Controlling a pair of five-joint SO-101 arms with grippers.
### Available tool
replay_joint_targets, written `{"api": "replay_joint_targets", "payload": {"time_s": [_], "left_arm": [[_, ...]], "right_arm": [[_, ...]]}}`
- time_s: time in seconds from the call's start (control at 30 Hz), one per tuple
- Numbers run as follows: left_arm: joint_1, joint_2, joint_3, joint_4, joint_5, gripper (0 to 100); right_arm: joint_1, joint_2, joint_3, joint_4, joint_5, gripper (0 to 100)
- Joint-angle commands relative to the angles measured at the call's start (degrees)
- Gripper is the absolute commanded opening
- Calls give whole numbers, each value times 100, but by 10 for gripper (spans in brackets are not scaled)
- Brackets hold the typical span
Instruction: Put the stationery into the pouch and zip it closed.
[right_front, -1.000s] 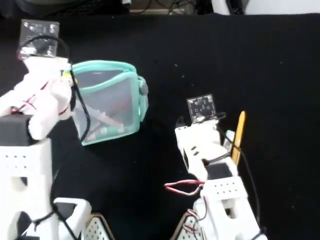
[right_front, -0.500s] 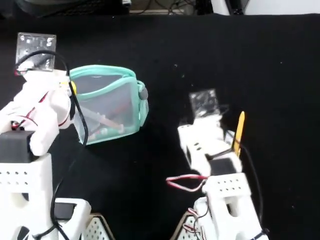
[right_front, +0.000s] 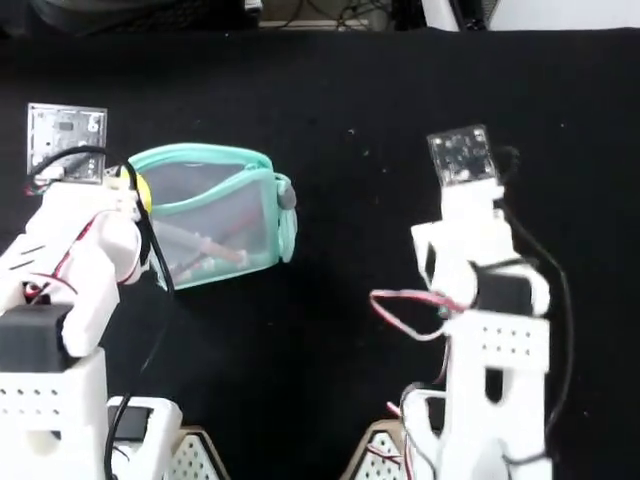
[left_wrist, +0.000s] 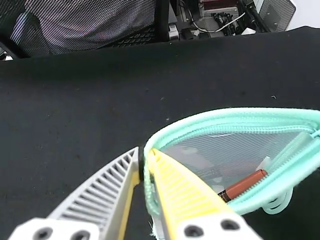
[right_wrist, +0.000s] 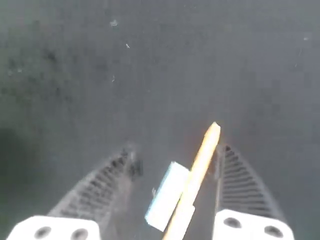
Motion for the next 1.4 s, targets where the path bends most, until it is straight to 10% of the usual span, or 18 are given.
{"api": "replay_joint_targets", "payload": {"time_s": [0.0,0.6,1.37], "left_arm": [[31,132,840,70,-62,31],[40,141,963,62,-62,31],[48,132,1086,-167,-62,30]], "right_arm": [[70,1385,-681,62,88,243],[1213,7301,-5543,2048,114,191],[1635,8330,-6879,1556,659,124]]}}
